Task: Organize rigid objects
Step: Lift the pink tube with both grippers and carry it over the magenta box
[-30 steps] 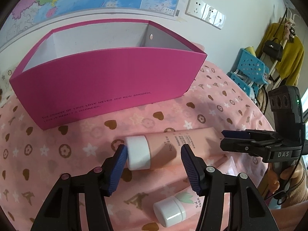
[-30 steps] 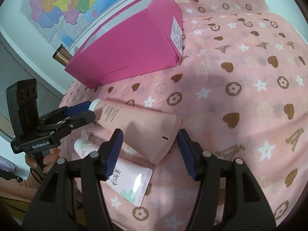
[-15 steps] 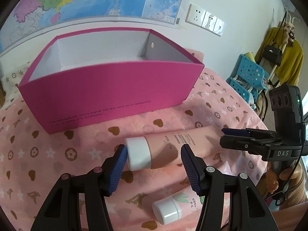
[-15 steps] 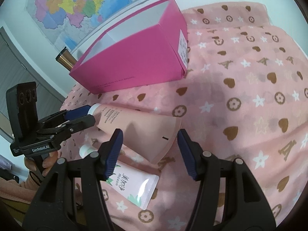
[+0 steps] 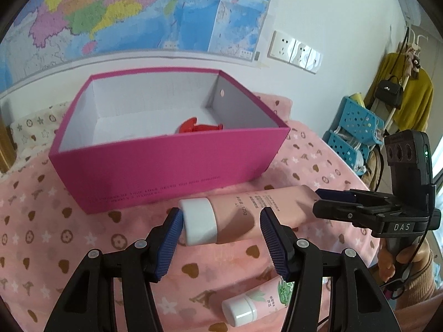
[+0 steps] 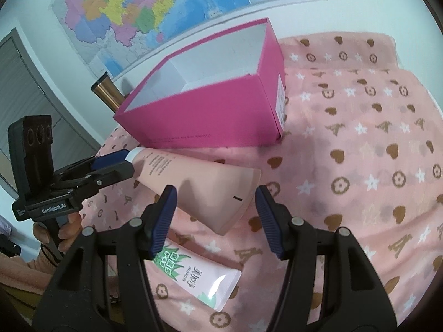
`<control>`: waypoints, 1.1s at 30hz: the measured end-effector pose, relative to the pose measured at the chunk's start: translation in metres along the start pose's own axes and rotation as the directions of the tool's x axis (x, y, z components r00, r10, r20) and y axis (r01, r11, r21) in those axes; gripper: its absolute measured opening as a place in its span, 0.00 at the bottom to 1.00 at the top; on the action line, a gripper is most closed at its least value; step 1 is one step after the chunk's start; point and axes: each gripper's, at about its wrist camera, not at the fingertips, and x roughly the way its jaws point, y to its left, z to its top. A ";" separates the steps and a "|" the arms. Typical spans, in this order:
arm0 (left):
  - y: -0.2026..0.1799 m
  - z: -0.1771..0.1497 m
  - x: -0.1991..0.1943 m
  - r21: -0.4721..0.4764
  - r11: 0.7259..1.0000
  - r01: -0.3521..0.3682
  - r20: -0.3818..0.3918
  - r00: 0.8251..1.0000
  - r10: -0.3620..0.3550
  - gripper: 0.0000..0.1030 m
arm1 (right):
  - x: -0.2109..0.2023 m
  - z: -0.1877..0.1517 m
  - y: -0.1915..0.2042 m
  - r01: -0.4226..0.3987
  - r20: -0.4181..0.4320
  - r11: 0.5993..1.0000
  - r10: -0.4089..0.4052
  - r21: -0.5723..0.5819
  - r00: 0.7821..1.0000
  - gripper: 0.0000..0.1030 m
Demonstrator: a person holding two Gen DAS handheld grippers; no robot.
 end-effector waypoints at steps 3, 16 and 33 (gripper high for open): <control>0.000 0.004 -0.004 0.003 1.000 -0.004 0.017 1.000 0.004 0.57 | -0.003 0.006 0.004 0.003 0.014 1.000 -0.003 -0.015 1.000 0.59; 0.001 0.019 -0.014 0.005 1.000 -0.006 0.067 0.998 0.006 0.57 | -0.013 0.027 0.012 0.003 0.061 0.998 0.000 -0.060 0.998 0.59; 0.005 0.033 -0.014 0.008 1.000 -0.021 0.094 0.995 0.020 0.57 | -0.019 0.052 0.021 0.016 0.110 0.994 -0.004 -0.107 0.994 0.59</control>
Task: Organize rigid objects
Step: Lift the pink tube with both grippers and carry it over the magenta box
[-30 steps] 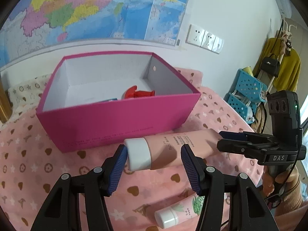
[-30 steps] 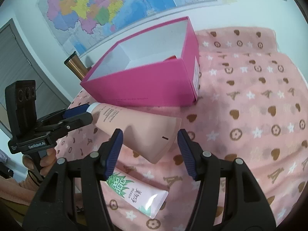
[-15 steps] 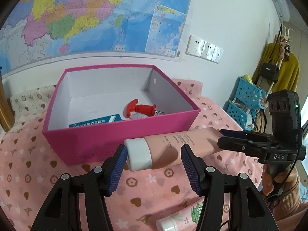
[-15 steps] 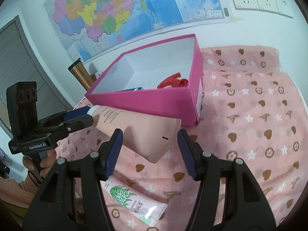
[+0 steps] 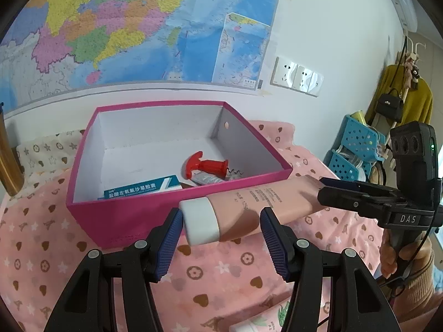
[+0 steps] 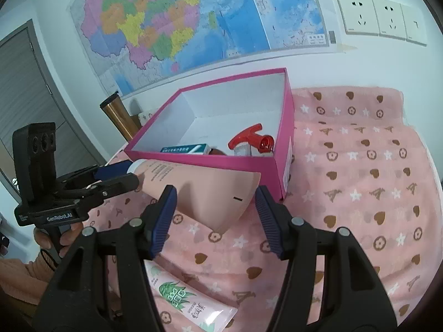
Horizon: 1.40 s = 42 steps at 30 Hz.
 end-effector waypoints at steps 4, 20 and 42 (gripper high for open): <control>0.002 0.003 0.002 -0.001 1.000 -0.002 0.002 1.000 0.002 0.57 | -0.001 0.006 0.002 0.005 0.009 1.000 -0.004 -0.013 1.000 0.59; 0.006 0.015 0.011 0.008 1.000 -0.014 0.006 1.000 0.014 0.57 | 0.002 0.023 0.000 0.011 0.027 0.999 -0.010 -0.032 1.000 0.59; 0.014 0.038 0.032 0.001 0.999 -0.034 0.004 0.999 0.034 0.57 | 0.013 0.047 -0.010 0.013 0.033 1.000 -0.012 -0.028 0.999 0.59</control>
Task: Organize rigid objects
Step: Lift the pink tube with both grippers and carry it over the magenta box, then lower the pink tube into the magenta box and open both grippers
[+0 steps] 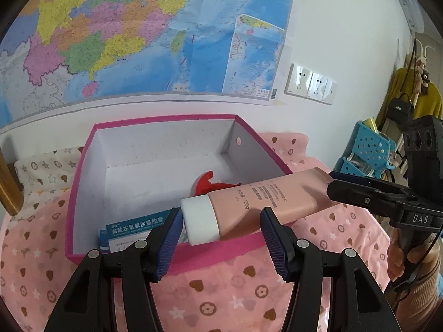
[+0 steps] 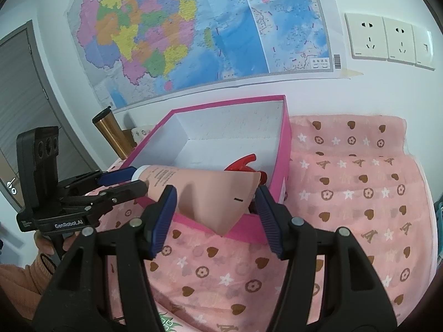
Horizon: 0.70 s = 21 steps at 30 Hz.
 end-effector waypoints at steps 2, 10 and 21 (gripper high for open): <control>0.001 0.001 0.003 -0.004 1.000 0.001 -0.004 1.000 -0.001 0.57 | 0.001 0.002 -0.001 0.000 -0.001 1.000 0.000 0.000 1.000 0.59; 0.005 0.003 0.012 -0.018 1.000 0.004 -0.023 1.000 -0.004 0.57 | 0.007 0.008 -0.004 0.003 -0.003 1.000 -0.003 0.000 1.000 0.60; 0.009 0.008 0.024 -0.026 1.000 -0.004 -0.039 0.999 0.003 0.57 | 0.019 0.014 -0.010 0.015 -0.016 1.000 -0.015 0.003 1.000 0.59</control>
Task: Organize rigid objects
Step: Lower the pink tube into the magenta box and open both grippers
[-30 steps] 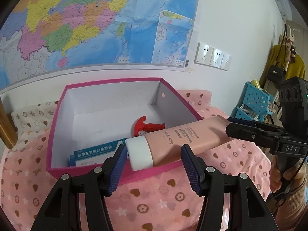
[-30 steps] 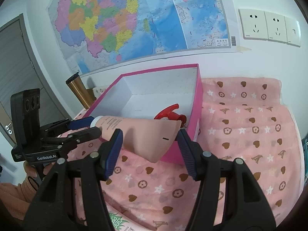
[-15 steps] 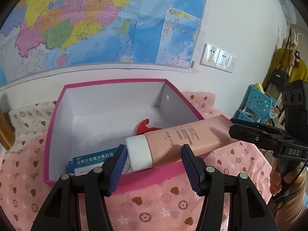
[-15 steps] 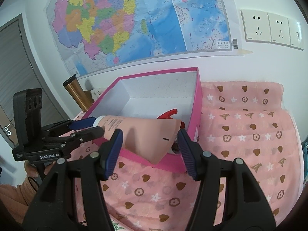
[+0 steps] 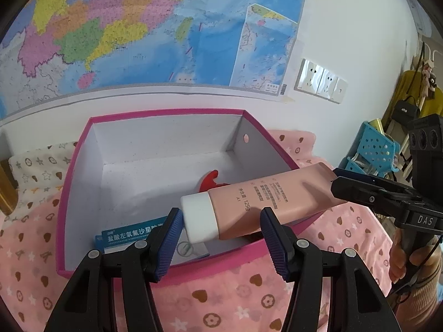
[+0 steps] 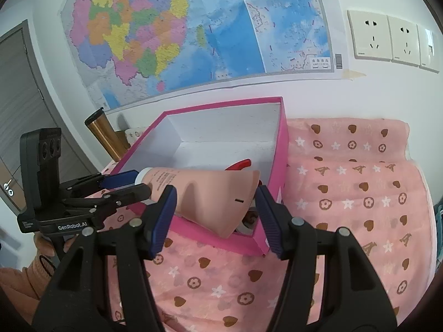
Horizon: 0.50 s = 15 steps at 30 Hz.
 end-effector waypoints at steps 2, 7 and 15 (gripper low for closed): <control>0.001 0.001 0.002 -0.001 1.000 -0.001 -0.003 1.000 0.001 0.57 | 0.002 0.001 0.000 0.004 -0.003 1.000 -0.004 -0.001 1.000 0.59; 0.005 0.002 0.008 -0.014 1.000 0.004 -0.015 1.000 -0.004 0.57 | 0.005 0.001 -0.001 0.010 -0.010 1.000 -0.010 -0.001 1.000 0.59; 0.009 0.003 0.018 -0.028 1.000 0.005 -0.038 0.999 -0.006 0.57 | 0.014 0.002 -0.004 0.021 -0.030 1.000 -0.021 -0.005 0.999 0.59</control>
